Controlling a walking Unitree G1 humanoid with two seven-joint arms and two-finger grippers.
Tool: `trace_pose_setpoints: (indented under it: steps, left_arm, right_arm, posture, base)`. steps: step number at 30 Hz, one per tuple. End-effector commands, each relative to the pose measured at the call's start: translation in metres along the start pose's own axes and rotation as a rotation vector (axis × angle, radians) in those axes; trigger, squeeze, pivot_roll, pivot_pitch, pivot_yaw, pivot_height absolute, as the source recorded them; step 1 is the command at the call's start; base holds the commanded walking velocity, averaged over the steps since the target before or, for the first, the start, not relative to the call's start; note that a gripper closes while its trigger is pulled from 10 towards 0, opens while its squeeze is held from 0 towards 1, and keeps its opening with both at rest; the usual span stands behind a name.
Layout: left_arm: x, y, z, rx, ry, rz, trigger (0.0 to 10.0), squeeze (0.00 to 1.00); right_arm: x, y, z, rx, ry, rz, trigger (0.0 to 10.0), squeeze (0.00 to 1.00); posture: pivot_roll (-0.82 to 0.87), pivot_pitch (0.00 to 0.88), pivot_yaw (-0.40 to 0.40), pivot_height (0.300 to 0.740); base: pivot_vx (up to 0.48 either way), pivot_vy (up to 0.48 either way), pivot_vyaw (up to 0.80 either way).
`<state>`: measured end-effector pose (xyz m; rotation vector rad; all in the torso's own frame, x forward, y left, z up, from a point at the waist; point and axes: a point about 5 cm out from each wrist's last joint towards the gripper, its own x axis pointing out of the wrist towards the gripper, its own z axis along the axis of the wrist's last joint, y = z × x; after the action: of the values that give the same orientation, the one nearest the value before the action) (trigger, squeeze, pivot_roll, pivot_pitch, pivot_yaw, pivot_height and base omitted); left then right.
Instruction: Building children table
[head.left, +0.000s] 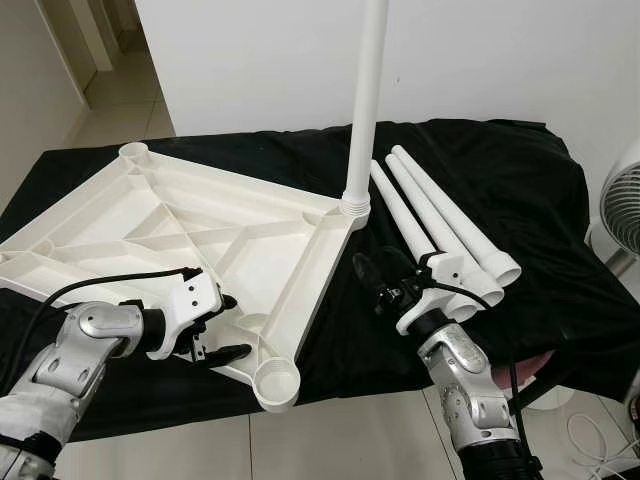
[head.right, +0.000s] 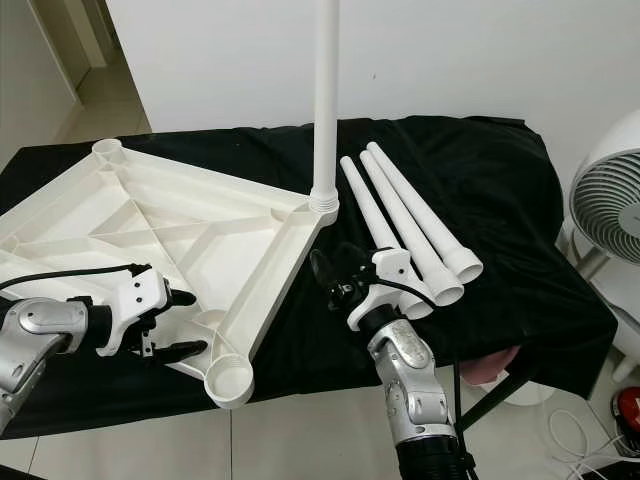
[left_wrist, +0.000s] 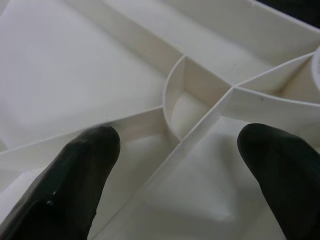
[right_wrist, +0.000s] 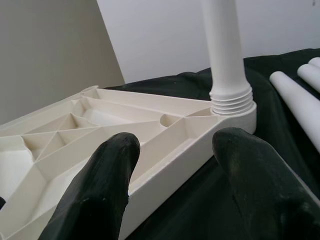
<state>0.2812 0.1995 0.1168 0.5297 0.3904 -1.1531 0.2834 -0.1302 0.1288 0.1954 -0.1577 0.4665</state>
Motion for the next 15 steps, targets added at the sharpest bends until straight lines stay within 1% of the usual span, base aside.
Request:
trace_pose_setpoints:
  steps: [1, 3, 6, 9, 10, 11, 13, 14, 15]
  left_arm:
    - [-0.003, -0.01, -0.018, -0.052, 0.079, -0.118, 10.0, 0.0]
    - [-0.004, -0.006, -0.019, -0.048, 0.081, -0.105, 10.0, 0.0]
    - [-0.006, 0.005, -0.017, -0.056, 0.076, -0.052, 10.0, 0.0]
    - [-0.007, 0.009, -0.017, -0.057, 0.081, -0.033, 10.0, 0.0]
    - [-0.009, 0.013, -0.019, -0.059, 0.09, -0.012, 10.0, 0.0]
    - [-0.011, 0.016, -0.02, -0.046, 0.103, 0.009, 10.0, 0.0]
    - [-0.012, 0.019, -0.021, -0.036, 0.111, 0.022, 10.0, 0.0]
    - [-0.013, 0.022, -0.021, -0.012, 0.126, 0.051, 10.0, 0.0]
    - [-0.013, 0.022, -0.021, -0.012, 0.126, 0.051, 10.0, 0.0]
  right_arm:
    - [0.0, -0.001, 0.001, -0.004, -0.007, -0.003, 10.0, 0.0]
    - [0.001, -0.001, 0.001, -0.004, -0.007, -0.003, 10.0, 0.0]
    - [0.002, 0.0, 0.002, -0.003, -0.011, 0.0, 10.0, 0.0]
    - [0.003, 0.0, 0.002, -0.005, -0.012, 0.001, 10.0, 0.0]
    - [0.003, 0.0, 0.002, -0.006, -0.012, 0.0, 10.0, 0.0]
    - [0.003, 0.0, 0.002, -0.007, -0.012, -0.001, 10.0, 0.0]
    - [0.003, 0.0, 0.002, -0.007, -0.012, -0.001, 10.0, 0.0]
    - [0.003, 0.0, 0.002, -0.007, -0.014, -0.003, 10.0, 0.0]
    - [0.003, 0.0, 0.002, -0.007, -0.014, -0.003, 10.0, 0.0]
  posture:
    - [-0.07, 0.0, 0.039, 0.74]
    - [-0.07, 0.0, 0.038, 0.74]
    - [-0.07, 0.0, 0.037, 0.74]
    - [-0.07, 0.0, 0.038, 0.74]
    - [-0.07, 0.0, 0.038, 0.74]
    - [-0.07, 0.0, 0.038, 0.74]
    - [-0.07, 0.0, 0.038, 0.74]
    - [-0.07, 0.0, 0.04, 0.74]
    - [-0.07, 0.0, 0.04, 0.74]
  base:
    - [0.0, 0.0, 0.0]
    - [0.0, 0.0, 0.0]
    - [0.0, 0.0, 0.0]
    - [0.0, 0.0, 0.0]
    - [0.0, 0.0, 0.0]
    - [0.0, 0.0, 0.0]
    - [0.0, 0.0, 0.0]
    - [0.0, 0.0, 0.0]
    - [0.0, 0.0, 0.0]
